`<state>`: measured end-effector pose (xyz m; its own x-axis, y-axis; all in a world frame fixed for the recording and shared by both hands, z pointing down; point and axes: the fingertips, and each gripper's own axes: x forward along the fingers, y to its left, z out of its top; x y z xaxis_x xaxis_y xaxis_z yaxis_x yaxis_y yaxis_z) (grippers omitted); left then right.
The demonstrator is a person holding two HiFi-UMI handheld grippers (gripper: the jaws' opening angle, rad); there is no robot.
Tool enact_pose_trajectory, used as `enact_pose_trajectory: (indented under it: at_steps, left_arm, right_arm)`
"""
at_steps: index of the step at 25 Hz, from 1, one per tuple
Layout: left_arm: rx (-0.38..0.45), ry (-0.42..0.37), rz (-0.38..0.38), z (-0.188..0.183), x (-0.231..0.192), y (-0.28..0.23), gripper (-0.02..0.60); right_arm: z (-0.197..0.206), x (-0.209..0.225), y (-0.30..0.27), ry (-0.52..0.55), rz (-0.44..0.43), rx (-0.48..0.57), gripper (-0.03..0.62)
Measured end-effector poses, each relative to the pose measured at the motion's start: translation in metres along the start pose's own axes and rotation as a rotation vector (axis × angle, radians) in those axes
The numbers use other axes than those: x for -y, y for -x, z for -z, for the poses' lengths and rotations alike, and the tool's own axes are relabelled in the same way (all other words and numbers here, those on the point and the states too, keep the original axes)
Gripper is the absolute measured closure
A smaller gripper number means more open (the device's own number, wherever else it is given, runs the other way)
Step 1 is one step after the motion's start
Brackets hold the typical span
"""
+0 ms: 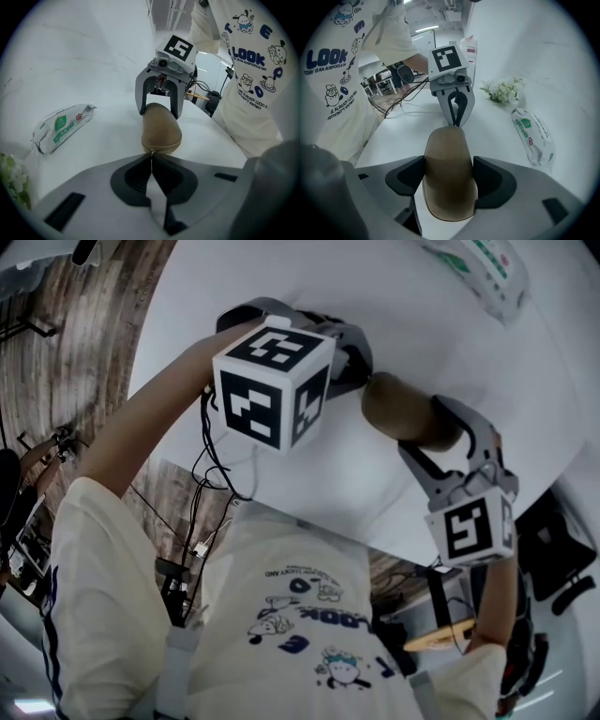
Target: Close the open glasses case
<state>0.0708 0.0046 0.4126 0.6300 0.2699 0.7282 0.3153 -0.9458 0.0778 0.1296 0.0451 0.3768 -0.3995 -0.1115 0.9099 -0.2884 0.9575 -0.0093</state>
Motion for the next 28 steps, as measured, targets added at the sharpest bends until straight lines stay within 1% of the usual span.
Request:
enact_pose_trajectory:
  at_steps: [2,5,7,9,12,17,21,25,28]
  left_arm:
    - [-0.014,-0.028,-0.037,-0.001,-0.002,0.000,0.577]
    - [-0.038,-0.122,-0.128,-0.002,-0.005,0.000,0.578]
    - [-0.043,-0.140,-0.171,-0.002,-0.005,0.000,0.580]
    - [-0.036,-0.117,-0.182,-0.002,-0.004,0.000,0.580]
    - [-0.021,-0.087,-0.174,-0.002,-0.001,0.002,0.581]
    - [-0.017,-0.067,-0.189,-0.001,0.006,0.005,0.581]
    - [-0.031,-0.072,-0.181,-0.002,0.026,0.002,0.581]
    - [-0.014,-0.006,-0.172,-0.007,0.048,-0.006,0.581]
    - [0.004,0.052,-0.198,-0.015,0.060,-0.015,0.581]
  right_arm:
    - [0.001,0.000,-0.001,0.005,0.003,0.003,0.292]
    - [0.002,0.001,-0.002,0.007,0.000,0.017,0.290]
    - [0.002,0.001,-0.003,0.008,-0.001,0.016,0.290]
    - [0.002,0.001,-0.003,0.013,0.002,0.014,0.290]
    - [0.001,0.002,-0.004,-0.007,0.008,0.023,0.289]
    - [0.005,0.005,-0.006,-0.028,0.037,0.016,0.281]
    - [0.005,0.004,-0.007,-0.038,0.026,0.019,0.280]
    - [0.006,0.005,-0.007,-0.043,0.023,0.013,0.279]
    - [0.007,0.005,-0.008,-0.052,0.027,0.007,0.279]
